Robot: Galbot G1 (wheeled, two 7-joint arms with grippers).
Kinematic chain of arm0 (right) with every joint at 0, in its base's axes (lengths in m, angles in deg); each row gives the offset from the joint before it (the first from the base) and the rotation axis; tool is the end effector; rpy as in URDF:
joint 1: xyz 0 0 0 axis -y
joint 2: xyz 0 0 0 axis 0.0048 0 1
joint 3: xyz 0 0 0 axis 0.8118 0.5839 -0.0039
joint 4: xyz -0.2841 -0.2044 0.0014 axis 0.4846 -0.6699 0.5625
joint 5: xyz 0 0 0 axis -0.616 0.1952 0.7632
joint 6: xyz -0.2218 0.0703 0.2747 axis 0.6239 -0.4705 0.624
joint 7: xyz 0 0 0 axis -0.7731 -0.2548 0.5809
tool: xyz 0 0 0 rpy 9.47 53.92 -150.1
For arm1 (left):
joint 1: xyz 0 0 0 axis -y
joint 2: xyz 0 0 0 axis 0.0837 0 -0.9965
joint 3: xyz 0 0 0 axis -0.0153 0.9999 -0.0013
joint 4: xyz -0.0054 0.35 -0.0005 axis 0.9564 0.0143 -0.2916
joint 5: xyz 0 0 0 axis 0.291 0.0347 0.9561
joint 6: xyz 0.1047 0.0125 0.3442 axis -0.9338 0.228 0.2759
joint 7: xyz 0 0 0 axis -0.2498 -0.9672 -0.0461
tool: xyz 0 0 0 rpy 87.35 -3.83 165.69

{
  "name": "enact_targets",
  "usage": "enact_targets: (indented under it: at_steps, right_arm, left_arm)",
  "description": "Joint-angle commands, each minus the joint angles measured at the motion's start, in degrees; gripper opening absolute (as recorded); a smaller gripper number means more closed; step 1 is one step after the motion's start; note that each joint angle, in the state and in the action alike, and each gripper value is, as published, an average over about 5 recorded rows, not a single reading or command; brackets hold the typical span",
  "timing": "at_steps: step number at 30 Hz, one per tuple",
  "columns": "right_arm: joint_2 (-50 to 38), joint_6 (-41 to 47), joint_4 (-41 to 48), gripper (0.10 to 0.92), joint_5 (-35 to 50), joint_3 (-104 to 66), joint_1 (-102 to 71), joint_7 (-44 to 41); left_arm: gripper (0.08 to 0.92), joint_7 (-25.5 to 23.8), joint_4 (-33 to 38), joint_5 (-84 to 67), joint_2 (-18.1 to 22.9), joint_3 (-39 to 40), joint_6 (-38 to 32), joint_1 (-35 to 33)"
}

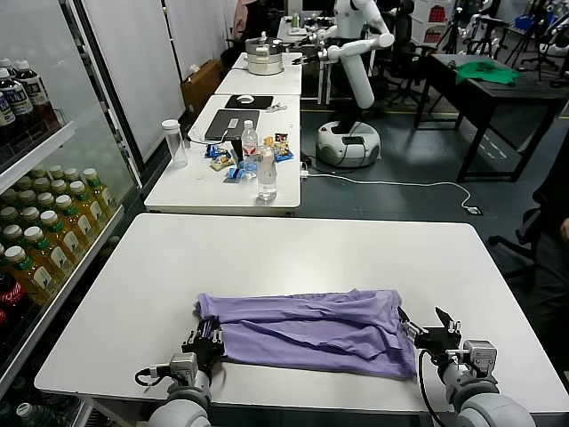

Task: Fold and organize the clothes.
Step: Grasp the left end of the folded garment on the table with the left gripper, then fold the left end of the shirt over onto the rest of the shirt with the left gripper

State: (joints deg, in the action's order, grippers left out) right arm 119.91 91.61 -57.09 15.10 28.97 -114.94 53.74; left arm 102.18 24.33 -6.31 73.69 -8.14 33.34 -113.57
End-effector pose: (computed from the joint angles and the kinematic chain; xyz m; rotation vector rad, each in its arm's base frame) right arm 0.2158 -0.0866 -0.2375 0.0120 -2.7316 -0.0154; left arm 0.2333 -0.0122 -0.3169 0.0857 -2.6827 -0.0199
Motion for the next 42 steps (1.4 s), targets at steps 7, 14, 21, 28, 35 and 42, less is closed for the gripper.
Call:
enact_targets:
  at_steps: [7, 14, 21, 28, 35, 42]
  right_arm:
    - [0.2, -0.6, 0.0, 0.823, 0.4, 0.0, 0.0, 0.3]
    - [0.7, -0.7, -0.6, 0.823, 0.2, -0.1, -0.5, 0.3]
    - [1.0, -0.8, -1.2, 0.823, -0.2, -0.5, -1.4, 0.3]
    - [0.8, -1.0, -1.5, 0.823, -0.7, -0.5, -1.5, 0.1]
    - [0.7, -1.2, -1.1, 0.823, -0.8, -0.3, -1.3, 0.0]
    - [0.5, -1.2, -0.5, 0.823, -0.7, 0.0, -0.6, 0.1]
  left_arm:
    - [0.134, -1.8, 3.0, -20.2, -16.6, -27.6, -1.3, 2.9]
    - [0.133, -3.4, 14.3, -37.5, -16.1, -29.5, -0.4, 0.5]
    - [0.133, -5.3, 25.0, -42.2, -5.4, -11.7, -0.3, -1.4]
    - [0.133, -6.0, 17.1, -31.0, -1.4, 2.8, -0.7, 3.7]
    - [0.133, -6.1, 7.7, -23.5, 0.1, 9.4, -0.7, 8.5]
    - [0.134, -7.3, 4.1, -20.1, 1.3, 12.7, -0.4, 10.9]
